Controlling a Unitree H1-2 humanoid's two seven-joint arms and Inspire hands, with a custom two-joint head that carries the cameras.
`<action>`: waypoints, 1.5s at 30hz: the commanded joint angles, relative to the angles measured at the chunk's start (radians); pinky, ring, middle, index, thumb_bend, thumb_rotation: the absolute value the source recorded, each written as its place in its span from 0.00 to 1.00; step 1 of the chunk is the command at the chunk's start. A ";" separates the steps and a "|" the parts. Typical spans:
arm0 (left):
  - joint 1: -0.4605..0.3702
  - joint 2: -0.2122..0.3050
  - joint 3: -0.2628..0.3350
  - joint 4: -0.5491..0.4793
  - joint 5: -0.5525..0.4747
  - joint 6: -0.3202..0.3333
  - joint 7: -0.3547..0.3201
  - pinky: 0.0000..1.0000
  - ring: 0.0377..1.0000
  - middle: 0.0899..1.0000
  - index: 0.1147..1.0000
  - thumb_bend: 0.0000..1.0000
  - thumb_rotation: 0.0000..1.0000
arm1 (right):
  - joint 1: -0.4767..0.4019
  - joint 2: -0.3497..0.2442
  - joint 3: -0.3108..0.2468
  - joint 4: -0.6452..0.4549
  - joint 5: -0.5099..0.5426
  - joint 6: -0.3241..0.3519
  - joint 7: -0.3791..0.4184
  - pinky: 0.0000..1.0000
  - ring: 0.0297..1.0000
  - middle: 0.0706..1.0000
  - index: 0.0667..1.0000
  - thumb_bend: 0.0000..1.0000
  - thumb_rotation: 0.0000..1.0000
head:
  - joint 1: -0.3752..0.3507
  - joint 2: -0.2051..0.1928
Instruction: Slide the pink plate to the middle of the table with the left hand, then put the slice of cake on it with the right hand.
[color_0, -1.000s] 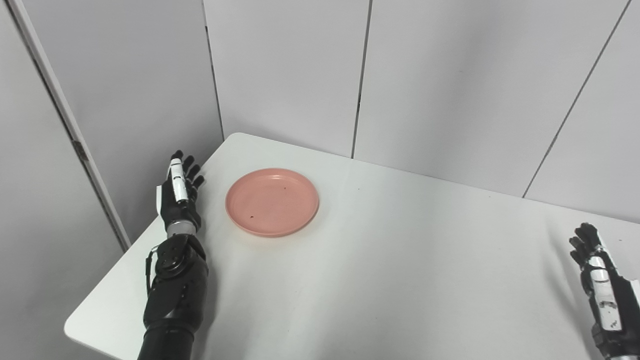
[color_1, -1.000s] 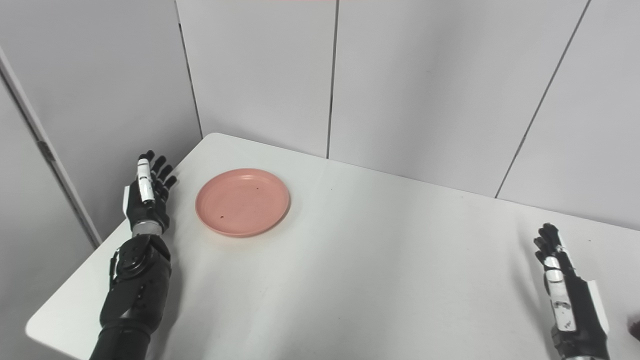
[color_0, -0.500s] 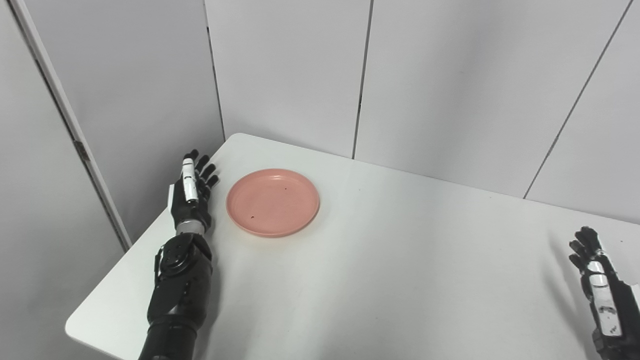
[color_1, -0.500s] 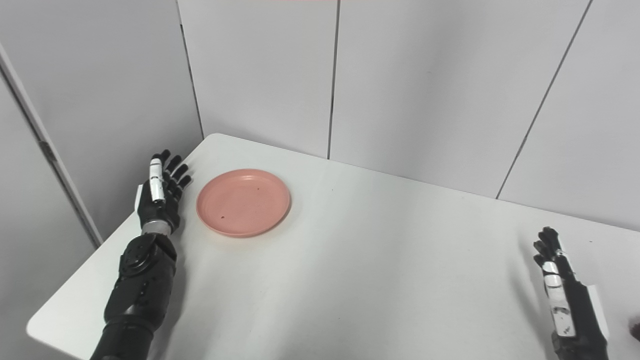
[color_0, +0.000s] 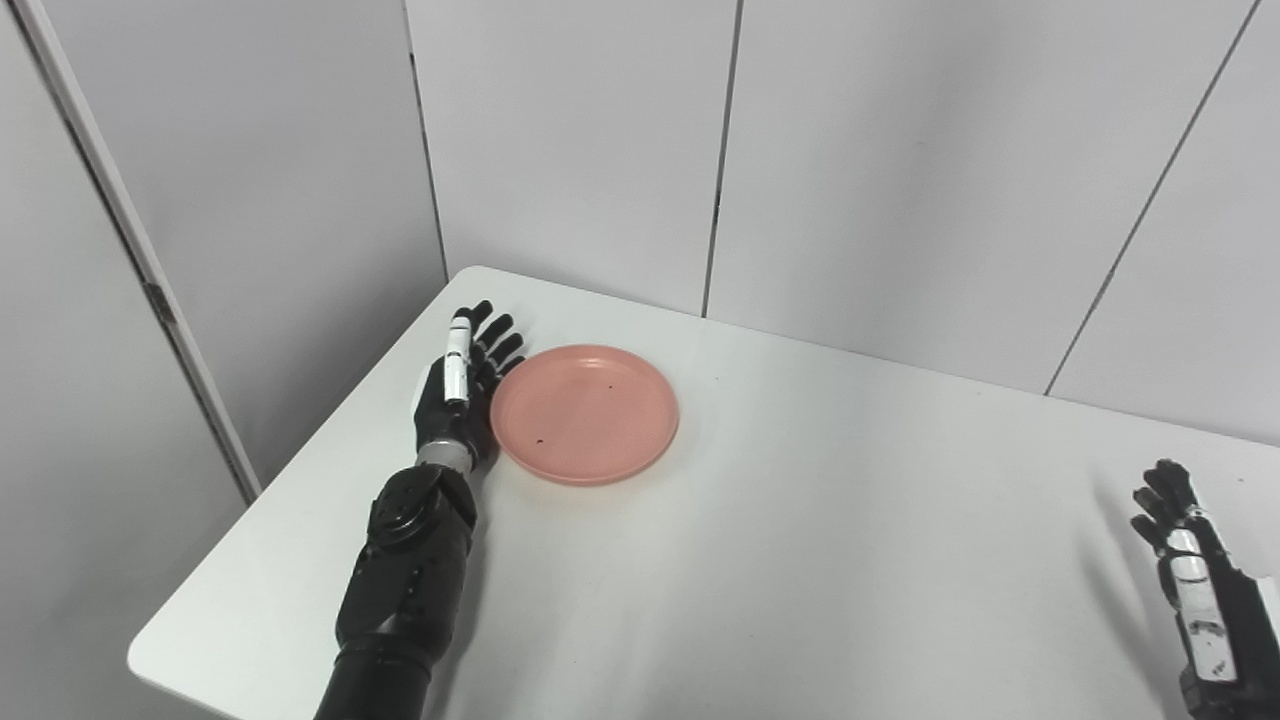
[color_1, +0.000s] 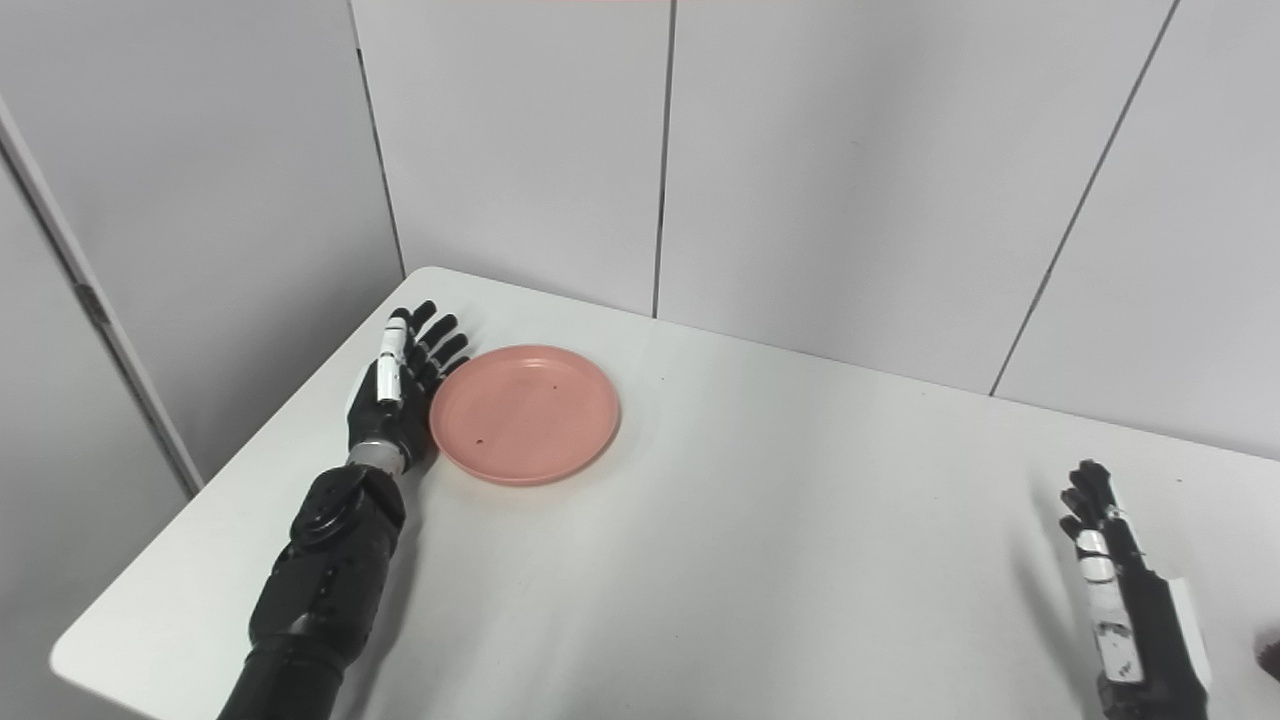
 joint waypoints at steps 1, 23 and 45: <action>-0.018 0.001 -0.011 -0.025 -0.022 0.045 -0.029 0.87 0.88 0.89 0.88 0.39 1.00 | 0.065 0.038 0.017 0.003 0.000 0.026 -0.013 0.91 0.92 0.93 0.93 0.41 1.00 | -0.004 0.003; 0.023 -0.074 -0.206 -0.156 0.010 0.209 -0.134 0.86 0.87 0.88 0.86 0.39 1.00 | 0.100 0.099 0.047 -0.180 -0.065 0.177 -0.062 0.91 0.92 0.94 0.94 0.33 1.00 | -0.134 0.032; 0.103 -0.153 -0.368 -0.341 -0.014 0.358 -0.236 0.94 0.93 0.93 0.92 0.36 1.00 | 0.110 0.137 0.077 -0.234 -0.108 0.226 -0.092 0.92 0.93 0.95 0.95 0.28 1.00 | -0.285 0.067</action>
